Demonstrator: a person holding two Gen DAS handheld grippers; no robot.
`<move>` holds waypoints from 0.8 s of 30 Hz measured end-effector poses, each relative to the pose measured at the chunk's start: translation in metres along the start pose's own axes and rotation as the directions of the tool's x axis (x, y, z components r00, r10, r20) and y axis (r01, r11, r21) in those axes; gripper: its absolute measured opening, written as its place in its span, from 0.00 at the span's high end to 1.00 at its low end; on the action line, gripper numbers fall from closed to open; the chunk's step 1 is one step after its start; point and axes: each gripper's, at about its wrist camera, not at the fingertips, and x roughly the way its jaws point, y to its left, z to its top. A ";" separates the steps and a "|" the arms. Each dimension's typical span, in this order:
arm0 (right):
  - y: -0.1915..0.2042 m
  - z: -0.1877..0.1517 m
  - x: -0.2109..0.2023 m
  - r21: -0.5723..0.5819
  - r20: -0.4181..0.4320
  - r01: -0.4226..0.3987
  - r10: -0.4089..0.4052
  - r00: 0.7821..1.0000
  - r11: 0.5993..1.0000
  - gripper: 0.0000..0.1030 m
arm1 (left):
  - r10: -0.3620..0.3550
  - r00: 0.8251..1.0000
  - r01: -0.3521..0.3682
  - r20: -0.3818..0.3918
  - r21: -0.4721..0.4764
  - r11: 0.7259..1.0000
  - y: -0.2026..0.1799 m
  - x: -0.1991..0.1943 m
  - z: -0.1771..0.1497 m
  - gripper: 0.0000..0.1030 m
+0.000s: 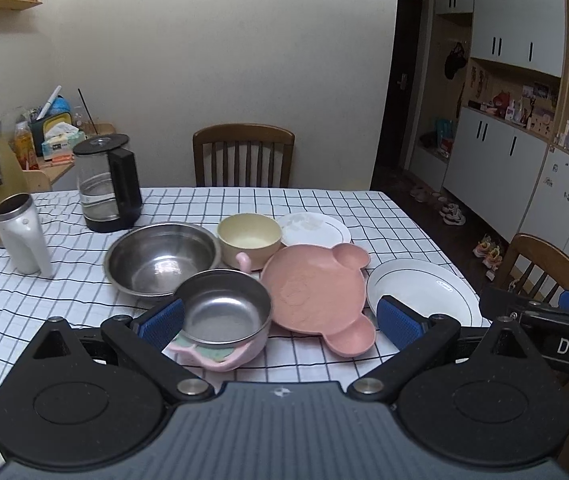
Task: Organize plates and bowls
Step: 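Move both grippers to the large white plate rim and close them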
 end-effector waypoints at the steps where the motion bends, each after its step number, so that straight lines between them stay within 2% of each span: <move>1: -0.008 0.002 0.010 0.001 -0.015 -0.001 0.001 1.000 1.000 0.00 | 0.007 1.000 -0.007 -0.006 0.004 1.000 -0.007 0.008 0.002 0.00; 10: -0.072 0.020 0.091 -0.030 -0.150 -0.023 0.019 0.989 0.999 0.07 | 0.006 0.996 -0.004 -0.091 0.019 1.000 -0.064 0.076 0.011 0.00; 15: -0.105 0.028 0.141 -0.096 -0.240 -0.067 0.042 0.970 0.993 0.11 | -0.019 0.984 0.020 -0.175 0.004 1.000 -0.087 0.110 0.012 0.00; 17: -0.118 0.031 0.160 -0.117 -0.269 -0.072 0.038 0.962 0.991 0.12 | -0.043 0.975 0.042 -0.217 -0.009 0.999 -0.095 0.125 0.011 0.00; 21: -0.143 0.035 0.195 -0.116 -0.350 -0.097 0.051 0.935 0.988 0.17 | -0.097 0.941 0.082 -0.324 -0.061 0.995 -0.110 0.154 0.009 0.01; 24: -0.156 0.040 0.223 -0.121 -0.436 -0.148 0.082 0.896 0.982 0.18 | -0.135 0.911 0.107 -0.391 -0.094 0.990 -0.122 0.172 0.006 0.01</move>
